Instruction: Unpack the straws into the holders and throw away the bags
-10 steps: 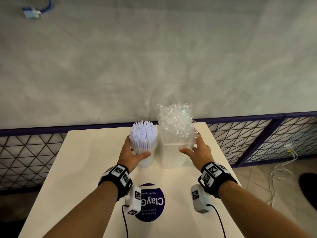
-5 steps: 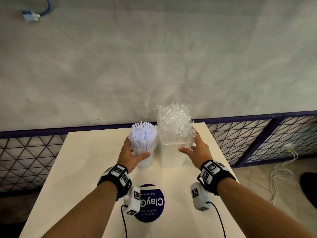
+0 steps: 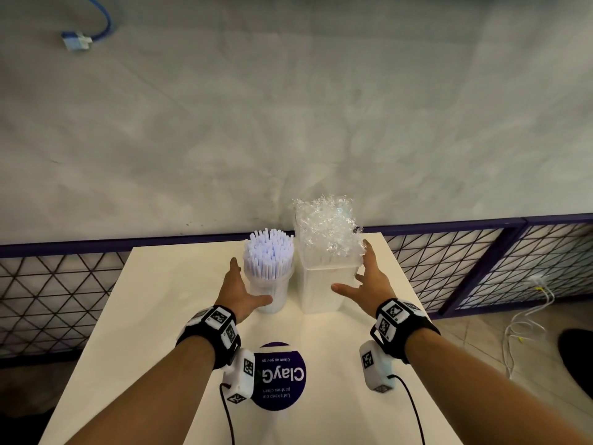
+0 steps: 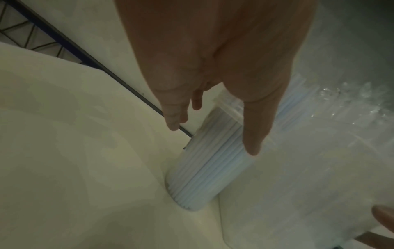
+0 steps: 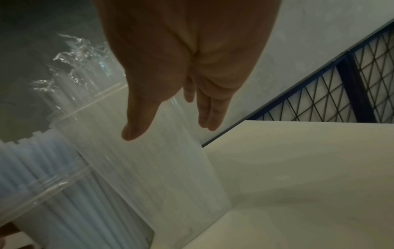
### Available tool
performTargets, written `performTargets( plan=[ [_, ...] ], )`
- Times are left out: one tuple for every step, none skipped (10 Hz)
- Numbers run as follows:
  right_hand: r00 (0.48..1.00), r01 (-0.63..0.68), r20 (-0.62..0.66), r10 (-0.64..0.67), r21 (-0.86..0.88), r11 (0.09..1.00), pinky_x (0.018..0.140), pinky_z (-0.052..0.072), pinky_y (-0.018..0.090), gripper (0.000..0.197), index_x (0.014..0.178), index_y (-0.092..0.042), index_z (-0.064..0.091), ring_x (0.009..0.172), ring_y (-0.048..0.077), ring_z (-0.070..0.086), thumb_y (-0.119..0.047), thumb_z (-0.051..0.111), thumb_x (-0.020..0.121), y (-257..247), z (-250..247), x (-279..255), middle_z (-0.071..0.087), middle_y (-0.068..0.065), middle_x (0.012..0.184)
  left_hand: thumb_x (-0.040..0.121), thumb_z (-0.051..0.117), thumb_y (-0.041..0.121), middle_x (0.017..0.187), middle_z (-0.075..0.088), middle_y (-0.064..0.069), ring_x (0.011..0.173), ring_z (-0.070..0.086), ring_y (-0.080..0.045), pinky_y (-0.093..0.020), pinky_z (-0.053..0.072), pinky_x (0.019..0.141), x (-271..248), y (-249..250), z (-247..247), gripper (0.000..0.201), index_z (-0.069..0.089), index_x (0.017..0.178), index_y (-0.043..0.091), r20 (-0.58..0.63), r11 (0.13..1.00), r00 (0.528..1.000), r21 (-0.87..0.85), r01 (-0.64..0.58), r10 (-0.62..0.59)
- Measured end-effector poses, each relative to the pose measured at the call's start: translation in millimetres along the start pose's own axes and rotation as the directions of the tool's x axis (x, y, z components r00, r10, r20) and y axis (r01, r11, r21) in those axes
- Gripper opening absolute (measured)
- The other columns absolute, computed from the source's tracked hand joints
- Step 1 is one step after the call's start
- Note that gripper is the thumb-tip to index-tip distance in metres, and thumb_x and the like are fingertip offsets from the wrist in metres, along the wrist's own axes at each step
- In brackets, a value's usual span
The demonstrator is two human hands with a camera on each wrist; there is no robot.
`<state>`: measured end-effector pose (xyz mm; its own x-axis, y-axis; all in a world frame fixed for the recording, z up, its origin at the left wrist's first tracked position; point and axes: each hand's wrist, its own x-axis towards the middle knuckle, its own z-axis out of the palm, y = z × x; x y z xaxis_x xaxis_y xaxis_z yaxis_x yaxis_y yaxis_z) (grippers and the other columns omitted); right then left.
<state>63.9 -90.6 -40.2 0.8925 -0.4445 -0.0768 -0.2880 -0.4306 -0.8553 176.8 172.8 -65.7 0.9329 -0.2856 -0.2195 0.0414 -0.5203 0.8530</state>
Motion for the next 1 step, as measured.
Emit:
performTargets(
  plan=[
    [0.998, -0.039, -0.051, 0.035, -0.083, 0.996, 0.114, 0.037, 0.044, 0.121, 0.158, -0.027, 0.000, 0.140, 0.030, 0.043, -0.029, 0.087, 0.074, 0.0, -3.3, -8.8, 0.031, 0.005, 0.161, 0.074, 0.079, 0.012, 0.154, 0.026, -0.017, 0.140, 0.031, -0.030, -0.037, 0.032, 0.111, -10.9, 3.6, -12.8, 0.109, 0.004, 0.152, 0.008, -0.067, 0.994, 0.997, 0.092, 0.052, -0.046]
  ],
)
